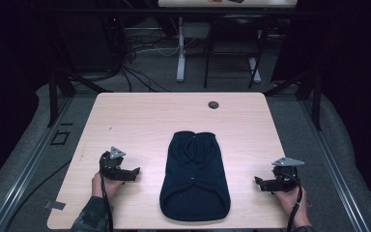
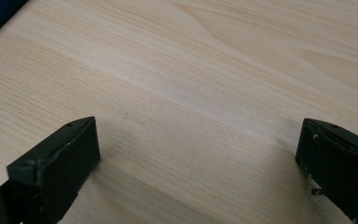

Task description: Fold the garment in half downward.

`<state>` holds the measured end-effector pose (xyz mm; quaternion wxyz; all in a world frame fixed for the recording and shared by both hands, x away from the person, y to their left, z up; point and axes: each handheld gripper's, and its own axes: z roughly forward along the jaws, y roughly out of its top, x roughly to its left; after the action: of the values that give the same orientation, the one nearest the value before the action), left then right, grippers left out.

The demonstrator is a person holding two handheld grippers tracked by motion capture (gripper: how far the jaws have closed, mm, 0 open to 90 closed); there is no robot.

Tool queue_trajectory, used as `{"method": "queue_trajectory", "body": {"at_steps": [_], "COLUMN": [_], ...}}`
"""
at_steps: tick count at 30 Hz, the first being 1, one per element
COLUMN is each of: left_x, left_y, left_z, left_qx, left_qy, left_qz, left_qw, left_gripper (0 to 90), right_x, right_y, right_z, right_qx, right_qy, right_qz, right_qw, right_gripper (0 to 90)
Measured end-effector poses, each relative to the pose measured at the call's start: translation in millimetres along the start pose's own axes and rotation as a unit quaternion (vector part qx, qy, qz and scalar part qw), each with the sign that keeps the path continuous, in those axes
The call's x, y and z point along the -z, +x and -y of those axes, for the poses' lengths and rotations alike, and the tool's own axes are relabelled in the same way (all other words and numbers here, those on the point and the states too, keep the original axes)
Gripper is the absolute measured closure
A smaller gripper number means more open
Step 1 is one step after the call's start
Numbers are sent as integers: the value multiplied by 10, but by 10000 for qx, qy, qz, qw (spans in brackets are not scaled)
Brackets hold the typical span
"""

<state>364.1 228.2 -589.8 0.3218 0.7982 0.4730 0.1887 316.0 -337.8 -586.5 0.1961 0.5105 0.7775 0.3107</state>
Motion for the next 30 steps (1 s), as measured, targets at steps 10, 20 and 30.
{"method": "queue_trajectory", "body": {"at_steps": [10, 20, 30], "left_x": [7, 67, 72], "left_y": [7, -13, -120], "left_z": [-13, -108, -301], "left_qx": [-18, -37, -285], "left_qy": [78, 16, 17], "left_qz": [-7, -6, 241], "left_qw": [10000, 10000, 9993], "left_gripper": [0, 1, 2], "right_x": [-2, 84, 115], "right_y": [0, -31, 163], "right_z": [-2, -96, -322], "right_qx": [-6, -284, 42], "right_qy": [-6, -61, -38], "right_qz": [6, -199, -376], "right_qw": [10000, 9994, 9993], "right_gripper": [0, 15, 23]}}
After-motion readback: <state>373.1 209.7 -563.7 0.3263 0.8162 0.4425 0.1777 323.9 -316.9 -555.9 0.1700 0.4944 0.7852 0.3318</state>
